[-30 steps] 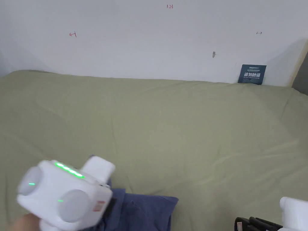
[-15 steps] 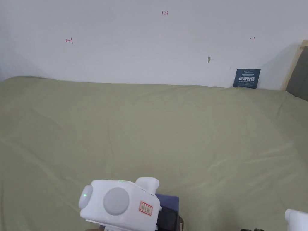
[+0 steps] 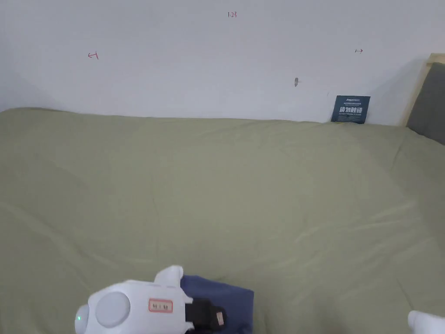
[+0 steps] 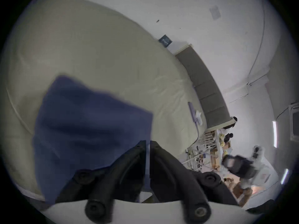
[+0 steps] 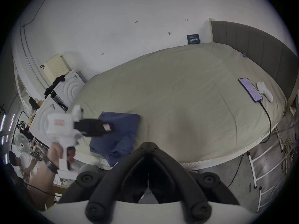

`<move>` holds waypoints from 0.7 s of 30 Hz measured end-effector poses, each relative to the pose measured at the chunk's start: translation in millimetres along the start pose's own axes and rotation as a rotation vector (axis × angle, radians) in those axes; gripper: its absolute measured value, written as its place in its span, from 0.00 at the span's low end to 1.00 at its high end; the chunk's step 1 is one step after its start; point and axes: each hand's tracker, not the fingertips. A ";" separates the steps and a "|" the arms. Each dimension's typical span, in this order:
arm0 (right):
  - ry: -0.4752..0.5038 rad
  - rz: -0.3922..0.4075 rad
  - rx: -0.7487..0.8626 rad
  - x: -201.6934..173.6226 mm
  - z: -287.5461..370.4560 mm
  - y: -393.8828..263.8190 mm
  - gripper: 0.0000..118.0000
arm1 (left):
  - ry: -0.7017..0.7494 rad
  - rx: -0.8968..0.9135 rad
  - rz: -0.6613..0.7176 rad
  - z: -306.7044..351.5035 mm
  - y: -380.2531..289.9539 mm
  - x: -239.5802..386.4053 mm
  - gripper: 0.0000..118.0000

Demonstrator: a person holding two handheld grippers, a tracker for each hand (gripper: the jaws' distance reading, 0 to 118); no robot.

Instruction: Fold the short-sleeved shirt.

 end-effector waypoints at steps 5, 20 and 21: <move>0.009 -0.011 0.024 0.3 1.1 0.0 0.02 | -0.075 -0.017 0.068 -31.7 -44.0 -7.2 0.04; 0.636 -0.097 -0.154 -19.5 -146.3 14.4 0.01 | 0.155 0.288 -0.072 143.0 -2.6 -7.9 0.04; 0.742 -0.153 -0.180 -23.1 -166.5 10.3 0.01 | 0.210 0.291 -0.054 155.2 1.8 -18.7 0.04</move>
